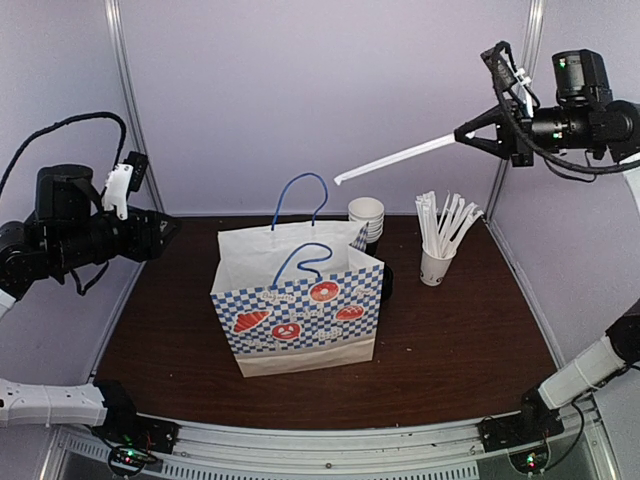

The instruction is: Pack the takeout coffee

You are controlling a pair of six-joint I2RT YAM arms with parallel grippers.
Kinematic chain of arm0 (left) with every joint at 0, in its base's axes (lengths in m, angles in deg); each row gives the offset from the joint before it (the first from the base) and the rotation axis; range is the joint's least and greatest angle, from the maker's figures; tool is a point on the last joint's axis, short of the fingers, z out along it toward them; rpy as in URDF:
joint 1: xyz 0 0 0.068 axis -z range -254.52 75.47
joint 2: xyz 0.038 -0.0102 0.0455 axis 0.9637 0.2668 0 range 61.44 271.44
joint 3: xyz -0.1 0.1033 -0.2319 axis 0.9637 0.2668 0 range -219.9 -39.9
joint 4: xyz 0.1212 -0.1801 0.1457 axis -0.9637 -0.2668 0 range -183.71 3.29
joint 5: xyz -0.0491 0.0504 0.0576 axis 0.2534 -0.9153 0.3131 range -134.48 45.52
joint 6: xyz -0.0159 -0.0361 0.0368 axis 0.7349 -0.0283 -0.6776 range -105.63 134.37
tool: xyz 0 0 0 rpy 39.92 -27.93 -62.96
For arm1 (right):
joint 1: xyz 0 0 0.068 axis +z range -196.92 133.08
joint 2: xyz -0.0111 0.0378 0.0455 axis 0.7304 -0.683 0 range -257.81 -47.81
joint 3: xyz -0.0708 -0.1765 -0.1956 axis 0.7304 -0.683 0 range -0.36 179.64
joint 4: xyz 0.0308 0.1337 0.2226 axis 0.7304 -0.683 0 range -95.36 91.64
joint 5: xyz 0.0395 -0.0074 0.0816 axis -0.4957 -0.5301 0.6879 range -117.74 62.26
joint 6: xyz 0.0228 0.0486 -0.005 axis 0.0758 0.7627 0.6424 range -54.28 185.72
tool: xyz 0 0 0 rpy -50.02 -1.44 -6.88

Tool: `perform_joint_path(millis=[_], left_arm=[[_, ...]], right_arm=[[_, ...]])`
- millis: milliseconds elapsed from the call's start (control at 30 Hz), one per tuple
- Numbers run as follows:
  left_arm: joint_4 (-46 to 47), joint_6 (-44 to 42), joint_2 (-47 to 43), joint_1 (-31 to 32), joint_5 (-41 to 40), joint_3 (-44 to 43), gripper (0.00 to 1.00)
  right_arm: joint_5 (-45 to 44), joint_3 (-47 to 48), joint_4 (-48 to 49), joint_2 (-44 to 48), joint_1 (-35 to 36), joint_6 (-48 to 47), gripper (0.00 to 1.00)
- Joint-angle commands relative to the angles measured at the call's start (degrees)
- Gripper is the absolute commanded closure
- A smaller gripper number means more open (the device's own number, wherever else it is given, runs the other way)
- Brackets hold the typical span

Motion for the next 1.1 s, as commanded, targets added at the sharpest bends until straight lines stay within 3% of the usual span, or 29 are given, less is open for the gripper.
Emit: perform_joint_path(millis=[0, 300, 567, 633, 667, 733, 767, 833, 1067], left_arm=[[-1.1, 2.7, -1.9, -0.2, -1.5, 1.0, 0.37], [-4.8, 4.9, -2.9, -0.2, 0.3, -0.2, 0.39], [-6.1, 6.8, -5.4, -0.3, 1.2, 2.2, 0.39], [-6.2, 7.0, -5.7, -0.2, 1.4, 2.7, 0.39], [-6.2, 7.0, -5.8, -0.2, 1.5, 2.8, 0.39], [-6.3, 7.0, -5.6, -0.2, 1.7, 2.9, 0.39], [-6.5, 7.0, -5.5, -0.2, 1.8, 2.8, 0.39], [-6.7, 6.9, -5.4, -0.2, 2.0, 2.8, 0.39], [-6.2, 5.4, -3.3, -0.2, 1.6, 2.8, 0.38]], right_arm=[[0.6, 5.6, -8.1, -4.0, 11.5, -9.2, 1.0], [-25.2, 11.3, -7.6, -17.7, 30.8, -14.1, 1.0], [-27.6, 22.7, -5.5, -34.2, 35.3, -11.7, 1.0], [-26.9, 24.2, -4.3, -37.5, 35.8, -10.4, 0.9], [-26.0, 25.2, -4.0, -39.0, 36.0, -9.8, 0.77], [-24.6, 27.7, -4.7, -41.3, 36.2, -9.3, 0.34], [-24.3, 28.5, -4.7, -41.7, 36.2, -9.1, 0.28], [-24.2, 28.7, -4.3, -41.0, 36.2, -9.0, 0.21], [-27.5, 25.9, -2.4, -34.8, 35.8, -8.8, 0.18]])
